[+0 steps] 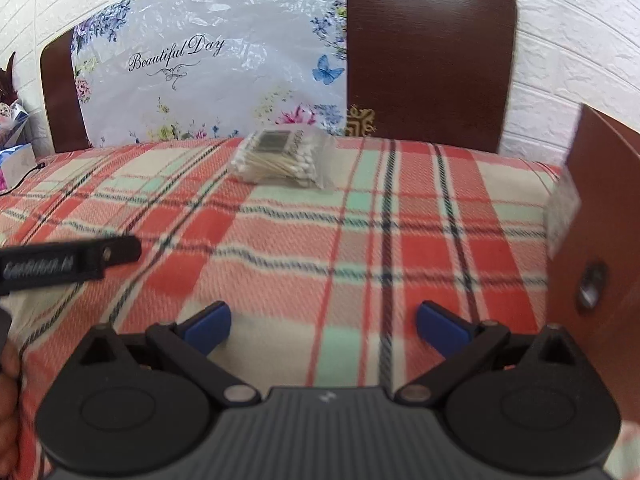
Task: Organize objects
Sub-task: 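Move back and grasp the cotton swab bag with the right tool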
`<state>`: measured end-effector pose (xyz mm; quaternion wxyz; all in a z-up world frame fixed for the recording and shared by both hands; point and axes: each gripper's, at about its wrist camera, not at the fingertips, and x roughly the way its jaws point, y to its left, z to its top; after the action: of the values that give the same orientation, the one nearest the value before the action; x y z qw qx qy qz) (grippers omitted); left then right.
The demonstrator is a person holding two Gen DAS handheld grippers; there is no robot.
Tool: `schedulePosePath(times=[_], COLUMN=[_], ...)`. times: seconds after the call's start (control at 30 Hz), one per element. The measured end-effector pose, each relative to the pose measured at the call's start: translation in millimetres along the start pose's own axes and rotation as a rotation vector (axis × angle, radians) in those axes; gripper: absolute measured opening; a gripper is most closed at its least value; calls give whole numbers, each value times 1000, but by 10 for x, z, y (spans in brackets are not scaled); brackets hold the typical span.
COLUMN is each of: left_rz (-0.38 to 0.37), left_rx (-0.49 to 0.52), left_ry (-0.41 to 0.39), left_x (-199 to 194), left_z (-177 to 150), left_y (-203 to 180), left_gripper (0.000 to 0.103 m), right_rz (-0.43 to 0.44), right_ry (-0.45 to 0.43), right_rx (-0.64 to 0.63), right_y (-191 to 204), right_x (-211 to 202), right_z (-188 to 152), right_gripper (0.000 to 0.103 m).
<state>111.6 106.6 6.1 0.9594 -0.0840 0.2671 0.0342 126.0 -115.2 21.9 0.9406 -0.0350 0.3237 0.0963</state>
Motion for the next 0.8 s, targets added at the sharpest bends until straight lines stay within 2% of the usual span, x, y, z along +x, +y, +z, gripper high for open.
schedulePosePath(times=[0.1,0.27,0.33,0.4,0.43,0.47,0.5,0.57,0.8], left_rz=[-3,-2,-1,-1,1,4,7,7,26], left_rx=[-13,-2,0,-2,-4,-3,0,5,28], left_ry=[-8,-12,-15,-17,-18,-19,-17,-14,2], left_x=[-3,7,6,11,14,18,23,30,42], left_z=[-3,-16,-21,-23,-24,-24,-23,-19,-10], left_y=[18,-4,-7,-5,-7,-11,-18,-27,-71], left_gripper=[102,102,102,102,101,99,99,99,100], right_rz=[23,65,49,42,41,41,32,30,30], right_ry=[-28,-104,-95,-31,-30,-40,-44,-53,-32], right_rx=[-14,-10,-14,18,35,38,33,12,-48], right_y=[80,248,320,308,281,272,273,289,274], right_x=[259,682,877,1107,1153,1153,1146,1090,634], right_z=[228,635,762,839,850,852,831,785,439], right_gripper=[99,103,103,101,99,91,88,73,72])
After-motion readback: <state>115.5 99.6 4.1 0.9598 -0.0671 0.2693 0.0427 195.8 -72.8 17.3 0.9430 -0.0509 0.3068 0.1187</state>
